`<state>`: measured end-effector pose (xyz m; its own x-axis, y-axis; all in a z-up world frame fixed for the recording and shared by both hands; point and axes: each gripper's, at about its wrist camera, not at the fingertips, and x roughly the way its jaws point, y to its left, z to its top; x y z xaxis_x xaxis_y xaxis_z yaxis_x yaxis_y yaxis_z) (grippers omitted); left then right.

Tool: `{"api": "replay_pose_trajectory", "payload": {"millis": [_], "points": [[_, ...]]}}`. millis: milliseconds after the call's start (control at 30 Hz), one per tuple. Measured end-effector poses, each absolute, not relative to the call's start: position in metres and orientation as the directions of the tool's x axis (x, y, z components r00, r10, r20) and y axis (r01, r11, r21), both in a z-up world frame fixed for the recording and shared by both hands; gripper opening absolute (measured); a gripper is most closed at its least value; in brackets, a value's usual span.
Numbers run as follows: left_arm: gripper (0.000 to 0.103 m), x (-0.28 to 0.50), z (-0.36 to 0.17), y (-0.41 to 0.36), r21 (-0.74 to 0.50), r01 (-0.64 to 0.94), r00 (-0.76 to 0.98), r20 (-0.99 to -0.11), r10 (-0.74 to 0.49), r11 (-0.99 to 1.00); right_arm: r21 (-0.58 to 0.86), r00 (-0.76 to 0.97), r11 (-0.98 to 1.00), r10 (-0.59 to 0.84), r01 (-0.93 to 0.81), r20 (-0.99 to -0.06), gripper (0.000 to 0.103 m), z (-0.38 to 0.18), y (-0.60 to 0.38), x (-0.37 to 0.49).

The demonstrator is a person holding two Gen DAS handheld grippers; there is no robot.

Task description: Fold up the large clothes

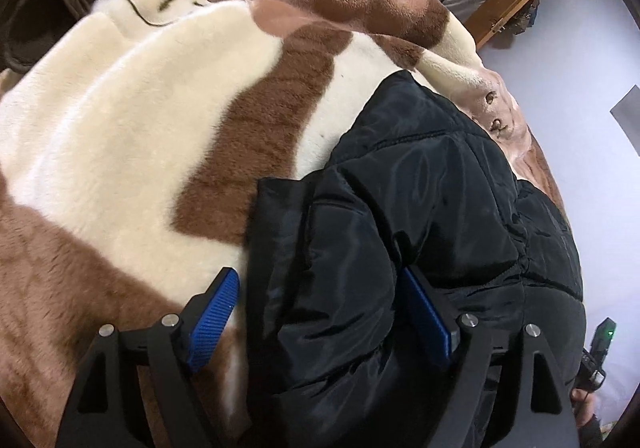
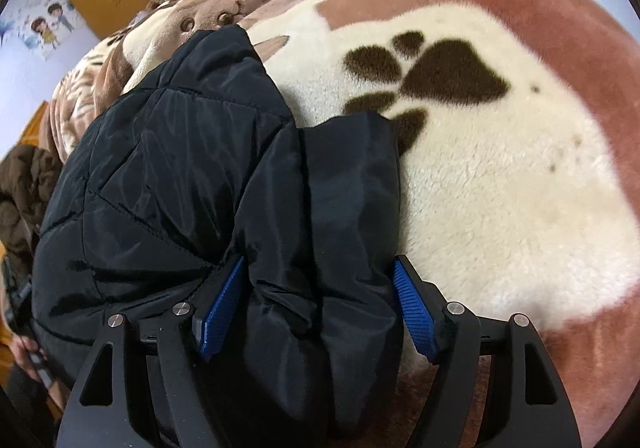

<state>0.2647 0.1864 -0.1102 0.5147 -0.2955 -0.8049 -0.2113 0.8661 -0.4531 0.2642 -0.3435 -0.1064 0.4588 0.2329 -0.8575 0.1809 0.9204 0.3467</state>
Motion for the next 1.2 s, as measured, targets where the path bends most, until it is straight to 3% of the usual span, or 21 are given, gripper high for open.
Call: {"api": "replay_pose_trajectory", "payload": {"millis": [267, 467, 533, 633, 833, 933, 1000, 1200], "points": [[0.086, 0.259, -0.123, 0.193, -0.540, -0.193, 0.513, -0.767, -0.385, 0.819, 0.434, 0.434, 0.883, 0.324, 0.181, -0.841, 0.072, -0.113, -0.354, 0.264], [0.086, 0.276, -0.122, 0.182, -0.490, -0.181, 0.501, -0.792, -0.349, 0.853, 0.437, 0.430, 0.885, 0.334, 0.163, -0.839, 0.072, -0.119, -0.345, 0.284], [0.086, 0.280, -0.122, 0.181, -0.484, -0.182, 0.496, -0.797, -0.345, 0.856, 0.447, 0.430, 0.880, 0.346, 0.160, -0.834, 0.070, -0.118, -0.346, 0.284], [0.082, 0.275, -0.120, 0.180, -0.487, -0.177, 0.506, -0.790, -0.346, 0.855, 0.453, 0.438, 0.880, 0.355, 0.142, -0.826, 0.058, -0.114, -0.345, 0.278], [0.069, 0.280, -0.116, 0.167, -0.430, -0.159, 0.514, -0.805, -0.298, 0.889, 0.415, 0.439, 0.901, 0.323, 0.130, -0.839, 0.051, -0.113, -0.337, 0.284], [0.054, 0.281, -0.109, 0.161, -0.405, -0.166, 0.515, -0.813, -0.272, 0.899, 0.390, 0.442, 0.912, 0.300, 0.128, -0.845, 0.043, -0.104, -0.334, 0.280], [0.038, 0.278, -0.099, 0.159, -0.388, -0.169, 0.521, -0.816, -0.252, 0.906, 0.366, 0.449, 0.923, 0.278, 0.121, -0.849, 0.034, -0.094, -0.330, 0.276], [0.029, 0.262, -0.059, 0.163, -0.382, -0.163, 0.554, -0.798, -0.236, 0.910, 0.371, 0.492, 0.922, 0.275, 0.108, -0.826, 0.027, -0.055, -0.331, 0.261]]}}
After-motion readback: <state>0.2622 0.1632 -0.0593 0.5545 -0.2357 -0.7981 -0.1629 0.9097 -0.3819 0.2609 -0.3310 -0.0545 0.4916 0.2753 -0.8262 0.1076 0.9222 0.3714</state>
